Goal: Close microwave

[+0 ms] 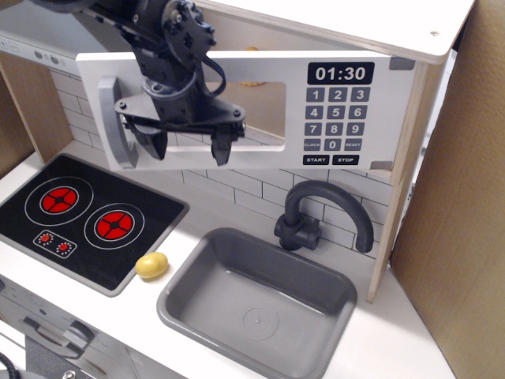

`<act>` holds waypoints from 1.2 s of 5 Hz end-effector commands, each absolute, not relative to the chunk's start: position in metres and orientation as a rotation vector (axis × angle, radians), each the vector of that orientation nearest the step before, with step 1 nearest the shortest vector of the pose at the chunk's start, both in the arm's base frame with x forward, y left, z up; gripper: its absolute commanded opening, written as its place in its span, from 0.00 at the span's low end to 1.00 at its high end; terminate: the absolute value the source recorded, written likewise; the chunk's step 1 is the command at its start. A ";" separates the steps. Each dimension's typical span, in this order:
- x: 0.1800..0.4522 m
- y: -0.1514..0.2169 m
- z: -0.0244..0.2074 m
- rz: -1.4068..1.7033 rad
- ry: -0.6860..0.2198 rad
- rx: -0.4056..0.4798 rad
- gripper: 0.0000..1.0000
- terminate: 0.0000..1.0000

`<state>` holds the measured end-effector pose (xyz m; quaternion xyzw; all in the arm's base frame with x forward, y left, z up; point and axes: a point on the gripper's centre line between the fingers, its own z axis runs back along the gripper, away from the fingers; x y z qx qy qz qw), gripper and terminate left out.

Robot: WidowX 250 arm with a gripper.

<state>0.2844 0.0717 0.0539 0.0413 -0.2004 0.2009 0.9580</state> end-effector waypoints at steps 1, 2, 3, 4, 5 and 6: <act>0.303 0.084 0.063 0.361 -0.506 0.090 1.00 0.00; 0.315 0.089 0.059 0.381 -0.496 0.096 1.00 0.00; 0.324 0.091 0.060 0.398 -0.493 0.090 1.00 0.00; 0.334 0.093 0.062 0.417 -0.488 0.080 1.00 0.00; 0.339 0.094 0.064 0.431 -0.494 0.078 1.00 0.00; 0.347 0.098 0.066 0.471 -0.486 0.066 1.00 0.00</act>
